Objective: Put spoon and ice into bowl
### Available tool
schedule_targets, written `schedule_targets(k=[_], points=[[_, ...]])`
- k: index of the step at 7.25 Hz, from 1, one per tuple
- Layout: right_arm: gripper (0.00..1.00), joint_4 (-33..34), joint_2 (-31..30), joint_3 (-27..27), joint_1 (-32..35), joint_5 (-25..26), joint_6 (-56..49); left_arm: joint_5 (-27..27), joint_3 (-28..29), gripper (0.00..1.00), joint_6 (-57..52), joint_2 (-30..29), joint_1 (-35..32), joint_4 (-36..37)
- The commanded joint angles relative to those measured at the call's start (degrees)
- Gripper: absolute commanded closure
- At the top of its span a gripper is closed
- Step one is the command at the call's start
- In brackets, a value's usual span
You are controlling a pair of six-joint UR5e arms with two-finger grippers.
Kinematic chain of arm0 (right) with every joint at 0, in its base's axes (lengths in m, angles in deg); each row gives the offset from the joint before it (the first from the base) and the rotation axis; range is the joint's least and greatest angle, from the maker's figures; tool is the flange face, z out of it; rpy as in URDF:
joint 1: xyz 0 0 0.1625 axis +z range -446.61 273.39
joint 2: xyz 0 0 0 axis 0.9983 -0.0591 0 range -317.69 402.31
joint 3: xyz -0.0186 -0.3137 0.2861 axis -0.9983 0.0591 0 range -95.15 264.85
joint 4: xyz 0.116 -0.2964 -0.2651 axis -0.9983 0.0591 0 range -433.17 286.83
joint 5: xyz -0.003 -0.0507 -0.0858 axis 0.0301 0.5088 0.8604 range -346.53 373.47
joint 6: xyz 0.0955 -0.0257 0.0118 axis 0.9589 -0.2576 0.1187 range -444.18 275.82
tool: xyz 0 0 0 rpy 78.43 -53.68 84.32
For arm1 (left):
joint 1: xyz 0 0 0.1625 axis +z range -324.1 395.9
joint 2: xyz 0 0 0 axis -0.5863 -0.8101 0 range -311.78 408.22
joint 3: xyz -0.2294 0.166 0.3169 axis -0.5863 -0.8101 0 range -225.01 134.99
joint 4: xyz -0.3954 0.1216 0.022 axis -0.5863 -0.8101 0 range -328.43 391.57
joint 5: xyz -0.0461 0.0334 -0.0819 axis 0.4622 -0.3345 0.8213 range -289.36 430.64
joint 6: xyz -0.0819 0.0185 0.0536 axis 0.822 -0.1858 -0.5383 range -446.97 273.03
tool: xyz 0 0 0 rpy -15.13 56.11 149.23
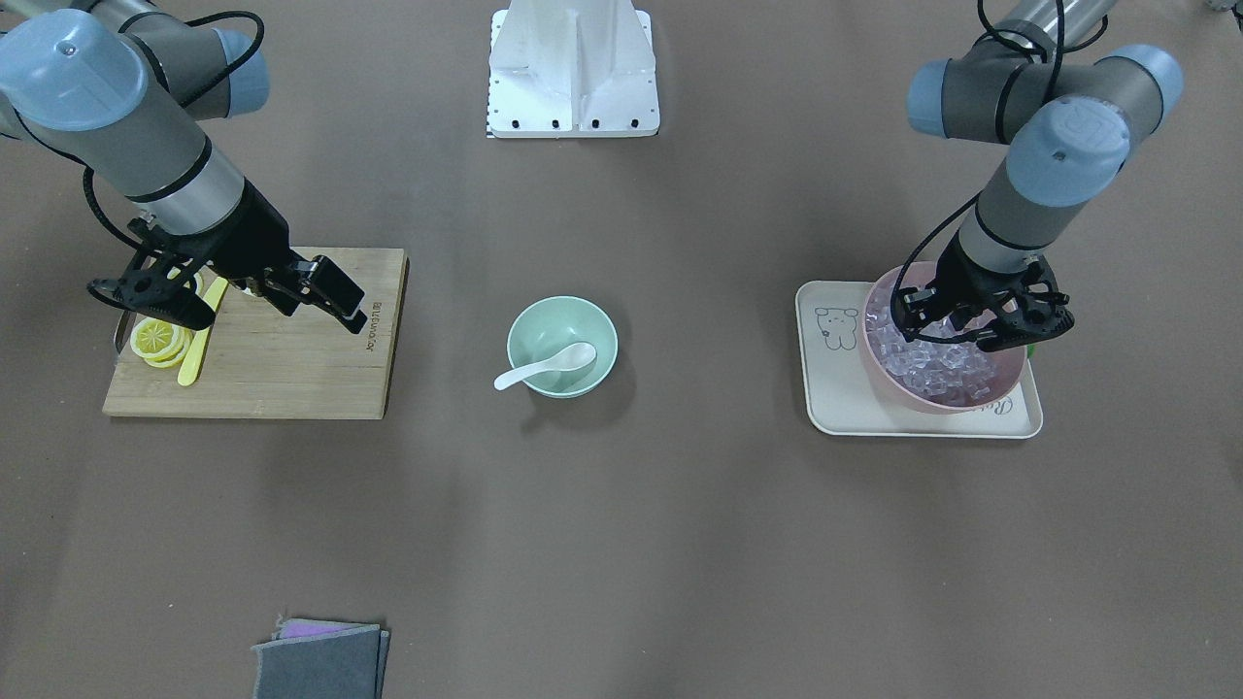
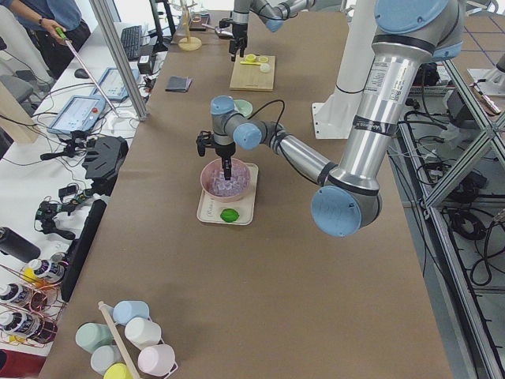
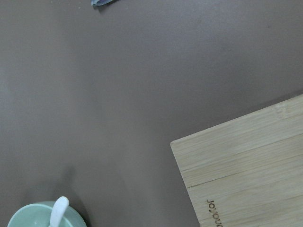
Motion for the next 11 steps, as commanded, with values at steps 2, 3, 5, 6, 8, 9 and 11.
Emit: schedule_targets(k=[2, 3, 5, 6, 8, 9, 11], points=[[0.00, 0.1, -1.1, -0.1, 2.5, -2.6, -1.7, 0.0, 0.8, 0.49, -0.1, -0.1, 0.0, -0.1], [0.00, 0.1, -1.2, -0.1, 3.3, -3.7, -1.7, 0.0, 0.8, 0.57, -0.1, -0.1, 0.0, -0.2], [0.00, 0.1, -1.2, -0.2, 4.7, -5.1, -1.7, 0.1, 0.6, 1.00, 0.0, -0.1, -0.1, -0.1], [0.00, 0.1, -1.7, -0.5, 7.5, -8.1, -2.9, 0.8, -1.2, 1.00, -0.1, -0.2, -0.3, 0.4], [0.00, 0.1, -3.2, -1.0, 9.2, -9.4, -4.8, 6.4, -4.2, 1.00, 0.2, -5.8, -2.7, 3.4], [0.00, 0.1, -3.3, -1.0, 9.3, -9.4, -5.0, 7.9, -4.1, 1.00, 1.1, -11.9, -2.8, 5.6], [0.00, 0.1, -5.6, -1.1, 10.6, -9.2, -8.1, 8.0, 1.1, 1.00, 6.6, -21.2, 0.9, 4.4]])
